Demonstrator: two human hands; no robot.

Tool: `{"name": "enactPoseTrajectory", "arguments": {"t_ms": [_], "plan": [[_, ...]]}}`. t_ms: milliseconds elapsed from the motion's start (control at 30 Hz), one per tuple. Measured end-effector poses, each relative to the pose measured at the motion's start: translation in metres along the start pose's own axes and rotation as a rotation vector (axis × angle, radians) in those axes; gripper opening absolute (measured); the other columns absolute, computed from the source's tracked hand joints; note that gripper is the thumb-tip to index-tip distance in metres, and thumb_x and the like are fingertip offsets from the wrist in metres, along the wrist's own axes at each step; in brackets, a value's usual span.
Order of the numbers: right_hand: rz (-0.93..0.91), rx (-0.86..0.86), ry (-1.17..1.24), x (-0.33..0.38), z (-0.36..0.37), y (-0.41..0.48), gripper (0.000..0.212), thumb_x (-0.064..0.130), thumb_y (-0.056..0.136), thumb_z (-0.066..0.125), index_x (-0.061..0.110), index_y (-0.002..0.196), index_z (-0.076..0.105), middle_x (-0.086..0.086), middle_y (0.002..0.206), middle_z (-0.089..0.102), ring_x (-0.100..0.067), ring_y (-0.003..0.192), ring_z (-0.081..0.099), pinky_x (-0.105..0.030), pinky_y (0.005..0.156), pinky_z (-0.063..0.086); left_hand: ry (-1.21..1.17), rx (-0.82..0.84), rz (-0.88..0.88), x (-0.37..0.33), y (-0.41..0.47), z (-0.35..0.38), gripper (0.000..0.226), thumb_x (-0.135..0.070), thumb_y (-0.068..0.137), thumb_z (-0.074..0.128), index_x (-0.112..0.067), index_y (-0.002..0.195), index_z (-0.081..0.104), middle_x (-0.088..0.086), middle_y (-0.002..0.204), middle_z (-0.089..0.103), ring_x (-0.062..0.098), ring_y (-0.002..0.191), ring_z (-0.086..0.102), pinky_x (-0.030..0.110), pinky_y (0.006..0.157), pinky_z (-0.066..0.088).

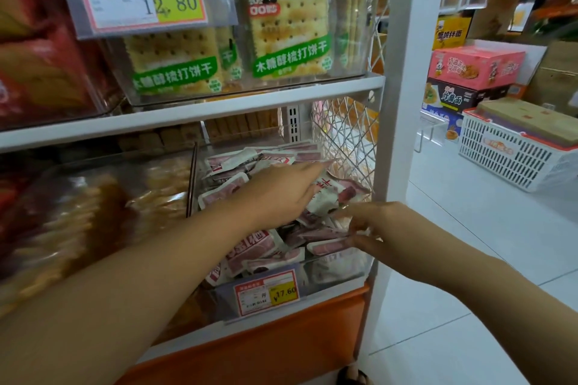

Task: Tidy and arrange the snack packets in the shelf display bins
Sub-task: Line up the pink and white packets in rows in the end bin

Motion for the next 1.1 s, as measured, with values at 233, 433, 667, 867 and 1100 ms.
{"name": "enactPoseTrajectory", "arguments": {"t_ms": [233,433,667,867,1100], "plan": [[-0.053,0.019,-0.070,0.001,0.001,0.000,0.027,0.023,0.095,0.049,0.029,0.114,0.067,0.010,0.112,0.064,-0.007,0.101,0.059,-0.019,0.089,0.046,-0.109,-0.115,-0.055,0.011,0.009,-0.007,0.041,-0.024,0.103,0.033,-0.021,0.144,0.034,0.003,0.140,0.043,0.021,0.110,0.052,0.026,0.084,0.040],[-0.040,0.031,-0.073,0.002,-0.001,-0.001,0.027,0.024,0.096,0.048,0.029,0.114,0.067,0.009,0.112,0.064,-0.009,0.100,0.059,-0.020,0.088,0.046,0.031,-0.122,0.182,0.007,0.011,-0.022,0.022,-0.022,0.095,0.054,-0.014,0.110,0.067,0.002,0.103,0.064,0.022,0.090,0.061,0.036,0.074,0.051],[-0.047,0.008,-0.039,0.000,-0.003,-0.003,0.026,0.018,0.092,0.055,0.029,0.110,0.069,0.004,0.110,0.064,-0.010,0.099,0.058,-0.020,0.086,0.046,-0.138,0.172,-0.023,-0.020,0.023,0.002,0.030,-0.040,0.083,0.068,-0.017,0.102,0.064,-0.004,0.090,0.065,0.010,0.081,0.059,0.025,0.069,0.045],[-0.028,-0.020,-0.039,0.000,-0.004,-0.007,0.029,0.020,0.093,0.052,0.033,0.116,0.065,0.006,0.122,0.054,-0.008,0.107,0.054,-0.014,0.087,0.041,-0.605,0.333,-0.260,-0.009,0.009,0.005,0.036,-0.035,0.077,0.074,-0.020,0.109,0.067,-0.006,0.106,0.068,0.005,0.095,0.064,0.026,0.091,0.051],[-0.024,-0.001,-0.069,0.003,-0.006,-0.007,0.030,0.023,0.095,0.048,0.036,0.119,0.062,0.010,0.138,0.044,-0.006,0.120,0.048,-0.009,0.092,0.034,-0.466,0.466,-0.249,-0.003,-0.018,-0.010,0.049,-0.021,0.081,0.073,-0.028,0.127,0.057,-0.025,0.097,0.062,0.000,0.096,0.063,0.019,0.086,0.050]]}}
Point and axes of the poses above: each hand's wrist, its own y-axis towards the middle knuckle, its own z-axis out of the palm, x = y × z, the point moved 4 cm from there along y, towards the middle knuckle
